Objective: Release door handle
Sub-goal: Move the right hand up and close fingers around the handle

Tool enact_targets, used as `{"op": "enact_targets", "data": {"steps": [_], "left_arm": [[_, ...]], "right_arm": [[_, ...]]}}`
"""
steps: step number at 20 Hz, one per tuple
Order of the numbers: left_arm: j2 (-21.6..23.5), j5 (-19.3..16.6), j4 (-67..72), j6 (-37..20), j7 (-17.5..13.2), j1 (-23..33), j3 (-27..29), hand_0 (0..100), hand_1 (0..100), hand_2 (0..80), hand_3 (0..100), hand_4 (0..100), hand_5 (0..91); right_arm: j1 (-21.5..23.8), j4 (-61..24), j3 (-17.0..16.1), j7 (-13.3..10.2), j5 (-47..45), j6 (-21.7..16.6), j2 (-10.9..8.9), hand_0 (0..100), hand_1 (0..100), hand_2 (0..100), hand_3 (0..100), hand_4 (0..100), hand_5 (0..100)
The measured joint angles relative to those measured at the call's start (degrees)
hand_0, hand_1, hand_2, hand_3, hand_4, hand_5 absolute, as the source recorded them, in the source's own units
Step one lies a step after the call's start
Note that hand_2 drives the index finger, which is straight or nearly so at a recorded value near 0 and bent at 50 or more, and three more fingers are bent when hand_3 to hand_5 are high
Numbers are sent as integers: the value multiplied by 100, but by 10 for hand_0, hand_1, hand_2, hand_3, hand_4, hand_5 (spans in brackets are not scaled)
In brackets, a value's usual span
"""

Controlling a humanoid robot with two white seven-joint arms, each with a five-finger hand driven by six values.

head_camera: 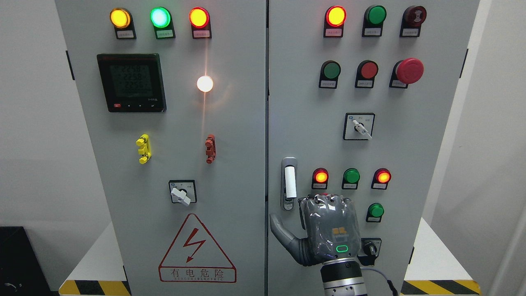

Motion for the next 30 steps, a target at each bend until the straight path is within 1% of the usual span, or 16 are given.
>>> {"op": "enact_targets", "data": {"steps": [4,22,30], "left_arm": [[0,0,0,0,0,0,0,120,556,0,0,0,0],[0,0,2,0,0,0,0,120,556,0,0,0,0],[0,-1,2,0,0,0,0,120,556,0,0,0,0]], "right_arm": [[-118,47,-2,68,1,58,0,293,127,976,1000,1000,992],[-397,258,-32,85,10,89,-5,266,223,972,1000,1000,989],[-465,315,-54,89,10,128,-5,293,245,970,1000,1000,986]]}}
